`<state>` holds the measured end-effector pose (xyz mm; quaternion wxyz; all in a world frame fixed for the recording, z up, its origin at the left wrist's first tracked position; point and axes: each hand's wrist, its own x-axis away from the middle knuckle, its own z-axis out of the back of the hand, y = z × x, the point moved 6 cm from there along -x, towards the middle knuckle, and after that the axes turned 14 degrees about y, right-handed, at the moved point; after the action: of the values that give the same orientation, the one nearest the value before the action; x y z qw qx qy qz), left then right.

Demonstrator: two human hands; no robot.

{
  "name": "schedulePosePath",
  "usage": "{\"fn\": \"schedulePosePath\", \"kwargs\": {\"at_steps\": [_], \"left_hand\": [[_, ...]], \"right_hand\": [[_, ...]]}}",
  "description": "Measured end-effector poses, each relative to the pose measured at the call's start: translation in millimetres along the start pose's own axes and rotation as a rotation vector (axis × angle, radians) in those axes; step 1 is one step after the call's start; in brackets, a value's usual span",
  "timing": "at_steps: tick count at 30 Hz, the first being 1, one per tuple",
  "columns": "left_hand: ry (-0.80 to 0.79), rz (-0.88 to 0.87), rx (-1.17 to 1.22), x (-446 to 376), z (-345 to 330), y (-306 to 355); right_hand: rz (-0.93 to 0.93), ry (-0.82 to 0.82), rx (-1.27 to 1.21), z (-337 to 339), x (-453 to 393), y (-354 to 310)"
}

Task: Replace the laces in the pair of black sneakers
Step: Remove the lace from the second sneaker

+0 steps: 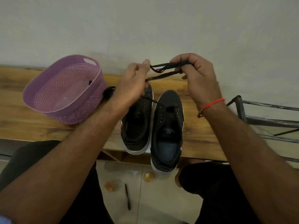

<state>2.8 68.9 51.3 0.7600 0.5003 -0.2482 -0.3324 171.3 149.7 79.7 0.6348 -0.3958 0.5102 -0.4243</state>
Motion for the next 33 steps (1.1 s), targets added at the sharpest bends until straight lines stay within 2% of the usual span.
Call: {"fn": "schedulePosePath", "kwargs": {"at_steps": [2,4,6,8,10,12,15,17,19,22,26,30,33], "left_hand": [[0.061,-0.146,-0.073,-10.1,18.5,6.8],[0.02,-0.161,0.005,-18.2,28.9,7.1],[-0.009,-0.099,0.253,-23.6,32.3,5.7],[-0.017,-0.04,0.472,-22.8,25.4,2.9],[-0.069,-0.004,0.573,-12.8,5.6,-1.0],[-0.182,0.103,0.663,3.7,-18.0,-5.1],[-0.367,0.269,0.694,25.5,-40.8,-6.8],[-0.418,0.222,0.527,29.0,-43.1,-8.1],[-0.377,0.151,0.365,22.5,-36.4,-11.8],[-0.278,0.117,0.405,5.2,-16.0,-12.1],[-0.117,0.127,0.329,-14.5,27.1,-18.8],[0.038,0.003,-0.25,-21.9,74.7,-42.8],[0.04,-0.086,-0.509,-19.5,85.9,-63.6]], "right_hand": [[0.022,0.028,0.045,3.0,-2.7,0.6],[0.008,0.029,0.088,5.1,-6.6,4.4],[-0.024,-0.03,0.119,3.8,-6.0,7.2],[-0.039,-0.154,0.135,-5.0,1.5,5.7],[-0.015,-0.287,0.15,-19.9,12.7,0.3],[0.036,-0.376,0.132,-34.1,22.8,-6.2],[0.229,-0.393,0.266,-39.7,27.1,-11.4],[0.353,-0.377,0.429,-37.1,25.4,-9.7],[0.389,-0.427,0.512,-37.3,24.2,-5.5],[0.299,-0.52,0.365,-38.5,29.0,-6.0],[0.151,-0.438,0.136,-42.7,33.2,-8.6],[0.081,-0.386,0.1,-54.0,35.5,3.8],[0.057,-0.367,0.087,-67.2,37.4,6.0]]}}
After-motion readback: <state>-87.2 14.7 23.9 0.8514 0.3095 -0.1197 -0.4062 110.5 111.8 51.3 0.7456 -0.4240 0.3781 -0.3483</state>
